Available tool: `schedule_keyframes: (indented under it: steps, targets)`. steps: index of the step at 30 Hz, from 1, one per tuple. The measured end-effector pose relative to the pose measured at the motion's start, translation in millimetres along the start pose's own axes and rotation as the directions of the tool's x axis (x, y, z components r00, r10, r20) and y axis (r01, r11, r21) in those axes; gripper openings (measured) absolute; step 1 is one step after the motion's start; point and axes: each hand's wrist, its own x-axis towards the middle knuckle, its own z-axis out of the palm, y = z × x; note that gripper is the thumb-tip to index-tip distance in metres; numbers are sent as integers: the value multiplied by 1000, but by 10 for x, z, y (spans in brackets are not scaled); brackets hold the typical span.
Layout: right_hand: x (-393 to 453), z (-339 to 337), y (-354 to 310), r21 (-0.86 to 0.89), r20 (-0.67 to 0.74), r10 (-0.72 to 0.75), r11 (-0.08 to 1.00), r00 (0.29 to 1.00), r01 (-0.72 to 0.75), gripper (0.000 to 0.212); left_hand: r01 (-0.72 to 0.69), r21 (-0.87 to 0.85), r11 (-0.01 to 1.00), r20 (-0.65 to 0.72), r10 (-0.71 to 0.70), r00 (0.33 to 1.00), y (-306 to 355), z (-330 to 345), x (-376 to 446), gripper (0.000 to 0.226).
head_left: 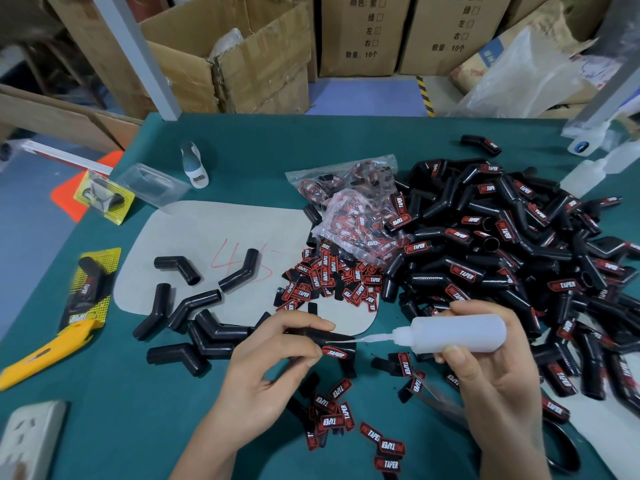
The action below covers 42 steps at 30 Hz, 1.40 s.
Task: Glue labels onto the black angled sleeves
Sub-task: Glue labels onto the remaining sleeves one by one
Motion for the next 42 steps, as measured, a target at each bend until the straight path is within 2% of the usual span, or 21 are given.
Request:
schedule_keyframes:
  steps: [13,22,25,28,31,36,37,40,42]
  targets:
    - [-11,44,-63,-18,29,-31,999,999,31,38,-25,39,999,25,24,999,-39,-10,-25,27]
    - [-34,22,-33,-59,68,-67,996,995,71,56,-23,44,999,43,22,999,-38,-13,-20,12]
    - [-32,24,-32,-58,63,-81,995,995,85,52,-18,32,999,40,17,999,-27,-14,-7,9]
    - [-24,7,-20,-15,16,-69,997,997,70,40,47,-27,999,16,-47,999,-38,-30,1,8]
    - [-10,-34,21,33,-59,-43,998,997,45,39,94,-88,992,-23,-97,995,-82,-31,-10,19]
    - [18,-72,77,74,-103,1,997,995,6,41,180,-180,967,-105,-200,974,-102,-13,9,20]
    - [18,-73,83,72,-103,4,997,995,4,41,187,-197,962,-120,-213,970,-96,3,14,24]
    - [14,-60,92,89,-88,14,996,996,-6,41,260,-293,920,-172,-318,932,-78,56,50,57]
    - [11,-55,95,87,-82,20,996,996,-13,41,295,-347,890,-178,-372,911,-69,74,64,62]
